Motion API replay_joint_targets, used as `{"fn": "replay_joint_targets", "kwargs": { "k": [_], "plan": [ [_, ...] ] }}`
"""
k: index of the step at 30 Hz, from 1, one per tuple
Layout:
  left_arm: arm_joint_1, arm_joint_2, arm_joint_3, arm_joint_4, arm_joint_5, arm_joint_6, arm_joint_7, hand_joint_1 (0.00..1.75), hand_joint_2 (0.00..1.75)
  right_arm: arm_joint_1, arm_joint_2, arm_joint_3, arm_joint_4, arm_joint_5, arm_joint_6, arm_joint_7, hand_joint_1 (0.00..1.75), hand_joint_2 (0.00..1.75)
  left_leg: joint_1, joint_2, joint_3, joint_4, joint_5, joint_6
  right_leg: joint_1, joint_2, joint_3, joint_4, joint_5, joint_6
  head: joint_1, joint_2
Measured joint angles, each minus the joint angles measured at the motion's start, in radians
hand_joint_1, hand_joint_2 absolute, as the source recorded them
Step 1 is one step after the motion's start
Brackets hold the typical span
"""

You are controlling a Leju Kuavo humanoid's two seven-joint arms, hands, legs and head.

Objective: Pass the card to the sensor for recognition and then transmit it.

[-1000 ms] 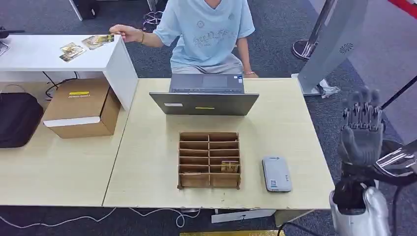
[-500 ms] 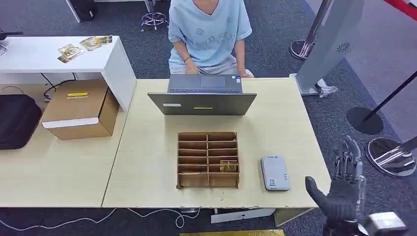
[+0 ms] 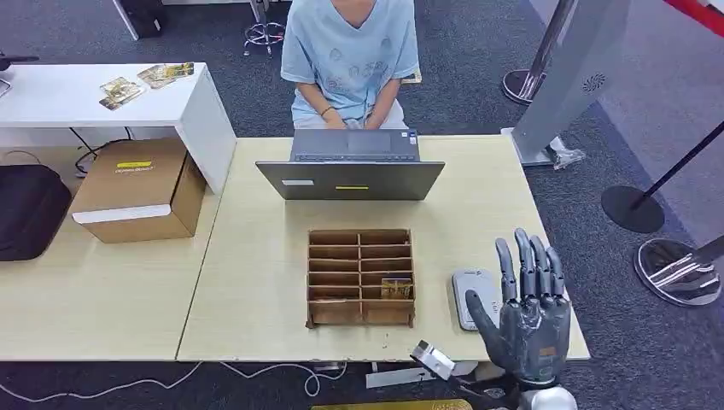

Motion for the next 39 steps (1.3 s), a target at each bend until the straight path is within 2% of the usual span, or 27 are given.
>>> {"fn": "replay_joint_targets", "kwargs": {
  "k": [2, 5, 7, 9, 13, 17, 32, 35, 39],
  "plan": [
    [-0.002, 0.0, -0.001, 0.0, -0.004, -0.004, 0.0, 0.0, 0.0, -0.008, -0.039, 0.031, 0.034, 0.015, 0.0, 0.145, 0.0, 1.75, 0.0, 0.0, -0.001, 0.0, 0.0, 0.0, 0.0, 0.0, 0.001, 0.0, 0.0, 0.0, 0.0, 0.0],
    [-0.009, 0.0, -0.003, 0.0, -0.006, -0.012, 0.0, 0.0, 0.0, -0.064, -0.154, 0.176, 0.178, 0.018, 0.005, 0.501, 0.0, 1.75, -0.001, 0.002, 0.0, 0.0, 0.0, 0.0, 0.0, 0.002, 0.0, -0.001, 0.002, 0.001, 0.001, 0.0],
    [-0.012, 0.001, -0.003, 0.0, -0.011, -0.014, 0.0, 0.0, 0.0, -0.097, -0.202, 0.303, 0.265, 0.02, 0.022, 0.628, 0.0, 1.75, -0.001, 0.002, 0.0, 0.0, 0.0, 0.0, 0.0, 0.002, 0.0, -0.001, 0.003, 0.001, 0.001, 0.0],
    [-0.014, 0.001, -0.003, 0.0, -0.015, -0.015, 0.0, 0.0, 0.0, -0.123, -0.23, 0.416, 0.323, 0.021, 0.078, 0.696, 0.0, 1.75, 0.0, 0.002, 0.001, 0.0, 0.0, 0.0, 0.0, 0.002, 0.0, -0.001, 0.003, 0.0, 0.0, 0.0],
    [-0.014, 0.001, -0.003, 0.0, -0.018, -0.018, 0.002, 0.0, 0.0, -0.164, -0.275, 0.549, 0.376, 0.02, 0.164, 0.744, 0.0, 1.75, 0.001, 0.002, 0.0, 0.0, 0.0, -0.001, 0.0, 0.002, -0.001, 0.0, 0.003, 0.0, 0.0, 0.0],
    [-0.015, 0.001, -0.005, 0.0, -0.026, -0.018, 0.003, 0.0, 0.0, -0.189, -0.302, 0.605, 0.379, 0.021, 0.183, 0.745, 0.0, 1.75, 0.001, 0.002, 0.0, 0.0, 0.0, -0.001, 0.0, 0.002, -0.001, 0.0, 0.003, 0.0, 0.0, 0.0],
    [-0.028, 0.0, -0.033, 0.0, -0.073, -0.051, 0.015, 0.0, 0.0, -0.194, -0.337, 0.616, 0.325, 0.02, 0.195, 0.723, 0.0, 1.75, 0.0, 0.002, 0.0, 0.0, 0.0, -0.001, 0.0, 0.002, -0.001, 0.0, 0.003, 0.0, 0.0, 0.0],
    [-0.029, 0.0, -0.039, 0.0, -0.08, -0.053, 0.016, 0.0, 0.0, -0.193, -0.34, 0.615, 0.308, 0.021, 0.212, 0.73, 0.0, 1.75, 0.0, 0.002, 0.0, 0.0, 0.0, -0.001, 0.0, 0.002, -0.001, 0.0, 0.003, 0.0, 0.0, 0.0],
    [-0.03, 0.0, -0.045, 0.0, -0.088, -0.054, 0.017, 0.0, 0.0, -0.177, -0.343, 0.592, 0.271, -0.002, 0.292, 0.709, 0.0, 1.75, 0.0, 0.002, 0.0, 0.0, 0.0, -0.001, 0.0, 0.002, -0.001, 0.0, 0.003, 0.0, 0.0, 0.0]
  ]
}}
